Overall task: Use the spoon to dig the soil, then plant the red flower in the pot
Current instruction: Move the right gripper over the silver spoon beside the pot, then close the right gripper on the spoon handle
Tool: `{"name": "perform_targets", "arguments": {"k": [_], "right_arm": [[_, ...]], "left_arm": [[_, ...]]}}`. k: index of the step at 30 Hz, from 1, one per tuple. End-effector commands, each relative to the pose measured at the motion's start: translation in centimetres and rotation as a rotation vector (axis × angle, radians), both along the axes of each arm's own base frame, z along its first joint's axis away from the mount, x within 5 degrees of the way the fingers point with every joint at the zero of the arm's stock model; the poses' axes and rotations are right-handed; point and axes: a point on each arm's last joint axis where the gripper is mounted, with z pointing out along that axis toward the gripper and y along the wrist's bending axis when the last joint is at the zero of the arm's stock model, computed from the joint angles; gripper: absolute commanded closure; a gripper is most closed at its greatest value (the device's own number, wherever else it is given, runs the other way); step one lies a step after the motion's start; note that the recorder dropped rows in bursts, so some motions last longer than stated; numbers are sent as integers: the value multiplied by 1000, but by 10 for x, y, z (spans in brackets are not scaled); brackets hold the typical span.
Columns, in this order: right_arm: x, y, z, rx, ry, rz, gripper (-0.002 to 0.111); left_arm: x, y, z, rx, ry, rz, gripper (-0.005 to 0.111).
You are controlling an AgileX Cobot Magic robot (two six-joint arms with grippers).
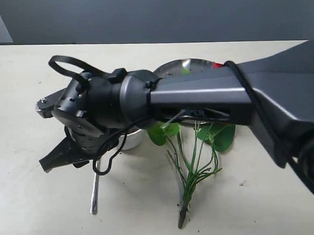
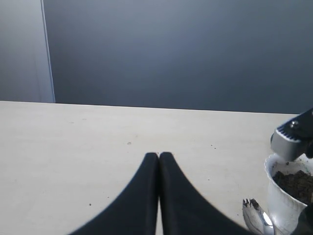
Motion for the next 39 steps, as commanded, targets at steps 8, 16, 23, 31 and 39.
{"name": "perform_targets", "arguments": {"k": [8, 16, 23, 31, 39], "right_arm": [[-15, -14, 15, -93, 75, -199, 68], [-46, 12, 7, -23, -34, -245, 68], [-47, 25, -31, 24, -7, -316, 68], [-34, 20, -32, 22, -74, -375, 68], [-20, 15, -38, 49, -11, -404, 68]], "left_arm": [[0, 0, 1, -7, -15, 1, 106], [0, 0, 1, -7, -15, -2, 106], [-1, -3, 1, -3, -15, -60, 106], [-1, -3, 1, 4, -16, -59, 106], [-1, -3, 1, 4, -16, -59, 106]]}}
